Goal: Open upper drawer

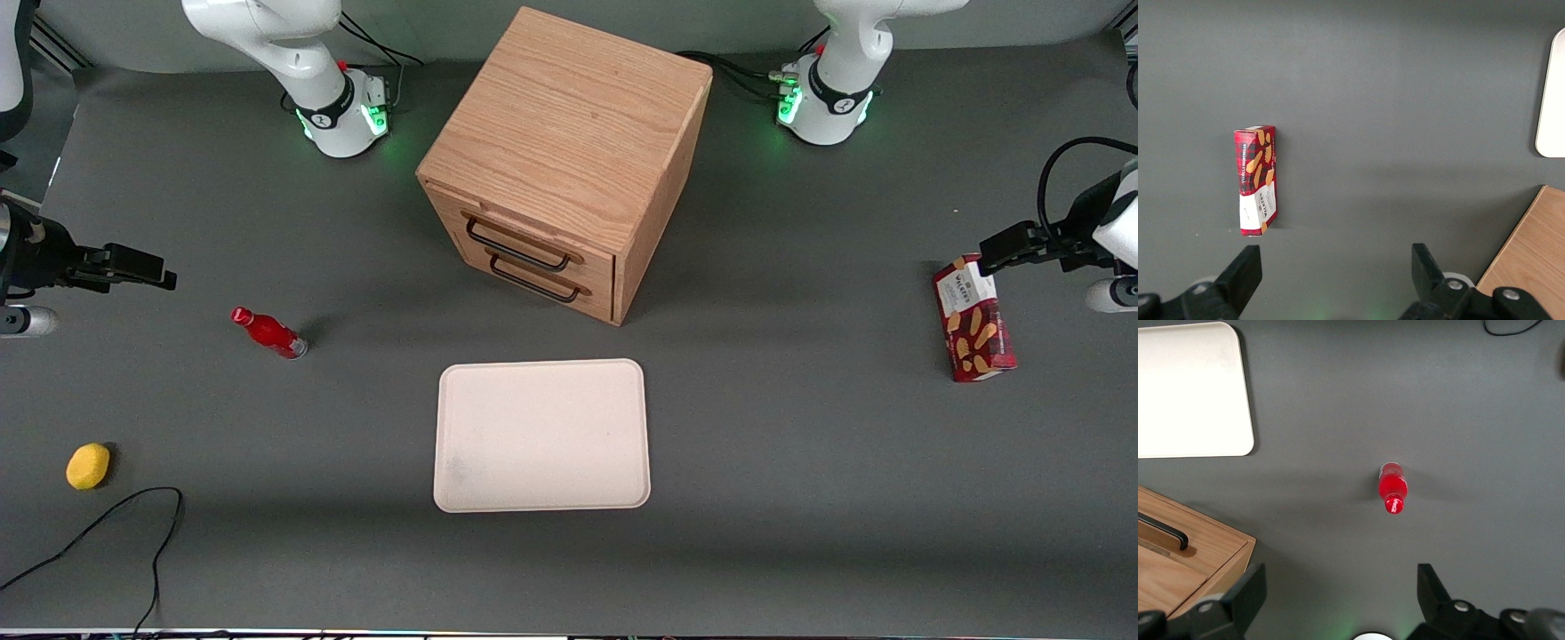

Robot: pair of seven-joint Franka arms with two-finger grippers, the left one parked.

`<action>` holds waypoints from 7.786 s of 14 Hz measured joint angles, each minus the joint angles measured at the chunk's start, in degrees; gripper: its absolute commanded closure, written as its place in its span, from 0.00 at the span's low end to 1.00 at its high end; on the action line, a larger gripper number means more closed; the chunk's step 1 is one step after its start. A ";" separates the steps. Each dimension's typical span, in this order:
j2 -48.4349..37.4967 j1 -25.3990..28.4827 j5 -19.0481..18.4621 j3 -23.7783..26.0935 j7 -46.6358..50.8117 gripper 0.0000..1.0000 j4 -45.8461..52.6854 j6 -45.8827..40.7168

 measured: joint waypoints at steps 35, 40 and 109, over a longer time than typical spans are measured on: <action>18.95 21.96 3.54 16.10 -18.91 0.00 4.84 13.20; 18.25 21.93 6.86 16.10 -18.91 0.00 2.57 11.93; 24.38 13.88 9.80 14.80 -21.47 0.00 5.32 18.40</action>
